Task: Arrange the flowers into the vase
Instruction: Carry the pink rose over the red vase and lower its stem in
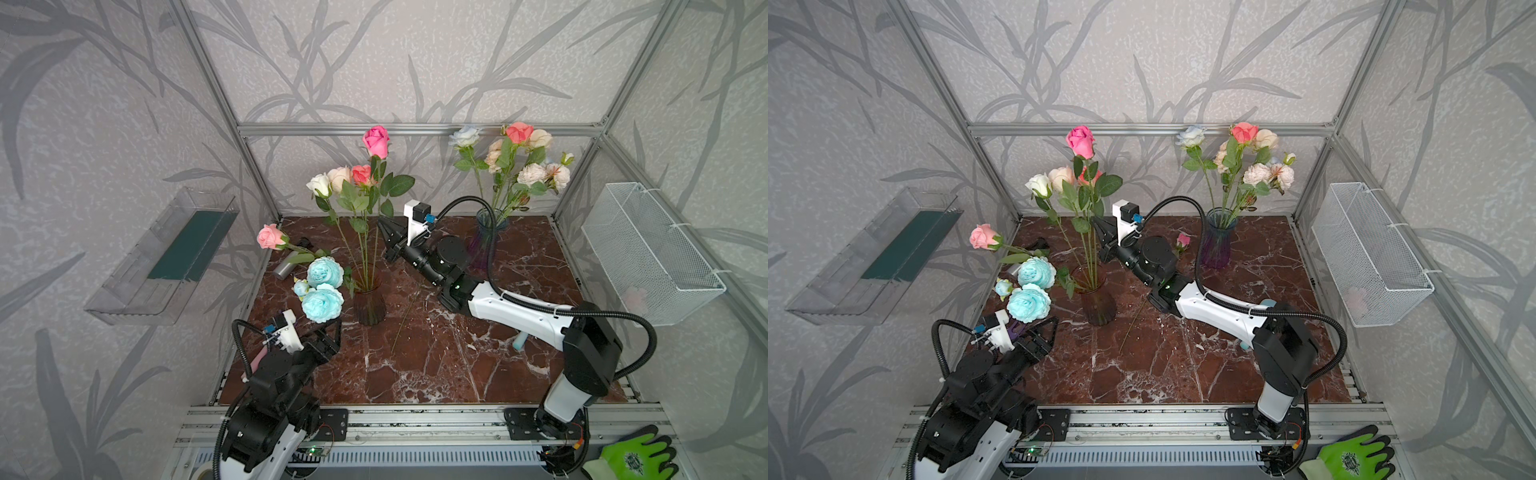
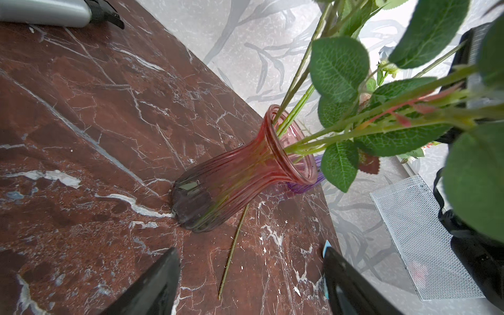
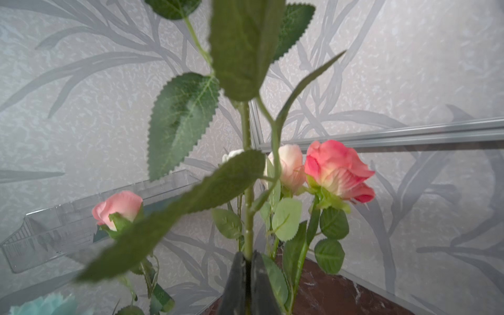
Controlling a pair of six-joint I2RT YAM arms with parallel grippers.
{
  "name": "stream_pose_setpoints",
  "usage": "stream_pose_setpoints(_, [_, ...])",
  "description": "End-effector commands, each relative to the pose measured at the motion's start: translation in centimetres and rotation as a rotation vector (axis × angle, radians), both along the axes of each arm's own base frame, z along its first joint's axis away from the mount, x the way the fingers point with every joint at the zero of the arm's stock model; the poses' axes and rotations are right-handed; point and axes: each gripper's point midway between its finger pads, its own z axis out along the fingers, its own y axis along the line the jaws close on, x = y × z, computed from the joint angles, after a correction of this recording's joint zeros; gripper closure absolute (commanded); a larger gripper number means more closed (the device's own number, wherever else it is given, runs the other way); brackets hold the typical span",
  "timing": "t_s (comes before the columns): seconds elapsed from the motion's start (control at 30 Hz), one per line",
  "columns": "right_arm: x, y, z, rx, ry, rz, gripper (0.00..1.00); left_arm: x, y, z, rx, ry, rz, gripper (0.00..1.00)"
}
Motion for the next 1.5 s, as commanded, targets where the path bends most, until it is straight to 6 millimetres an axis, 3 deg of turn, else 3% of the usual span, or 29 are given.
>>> stream_pose_setpoints(0.0, [-0.2, -0.2, -0.9, -0.003, 0.026, -0.02, 0.94, 0.4, -0.1, -0.8, -0.02, 0.017, 0.011, 0.17])
stream_pose_setpoints(0.03, [-0.2, -0.2, -1.4, -0.008, 0.04, -0.023, 0.93, 0.6, -0.1, -0.9, -0.024, 0.018, 0.013, 0.17])
stream_pose_setpoints(0.07, [0.3, 0.3, -3.2, -0.037, 0.069, -0.026, 0.92, 0.7, -0.2, -1.1, -0.026, 0.022, 0.012, 0.17])
stream_pose_setpoints(0.2, [1.1, 1.4, -6.0, -0.123, 0.148, -0.024, 0.81, 1.0, -0.4, -1.2, -0.03, 0.028, 0.007, 0.17])
stream_pose_setpoints(0.4, [1.0, 2.2, -8.0, -0.172, 0.21, 0.006, 0.74, 1.2, -0.6, -1.2, -0.024, 0.039, 0.001, 0.17])
stream_pose_setpoints(0.7, [3.1, 2.2, -9.2, -0.255, 0.291, -0.042, 0.68, 1.7, -0.9, -1.9, -0.026, 0.055, -0.003, 0.17])
stream_pose_setpoints(0.9, [2.0, 2.6, -10.0, -0.286, 0.331, 0.019, 0.65, 1.9, -1.0, -2.1, -0.019, 0.065, -0.005, 0.17])
stream_pose_setpoints(1.27, [0.2, 0.4, -12.0, -0.414, 0.386, 0.029, 0.42, 2.5, -1.5, -2.6, -0.036, 0.071, -0.018, 0.17])
stream_pose_setpoints(1.3, [-0.1, -0.1, -10.4, -0.398, 0.369, 0.03, 0.4, 2.6, -1.6, -2.6, -0.04, 0.069, -0.02, 0.17])
stream_pose_setpoints(1.47, [-0.9, -0.2, -9.8, -0.401, 0.376, 0.08, 0.33, 2.9, -2.1, -2.7, -0.047, 0.08, -0.039, 0.17])
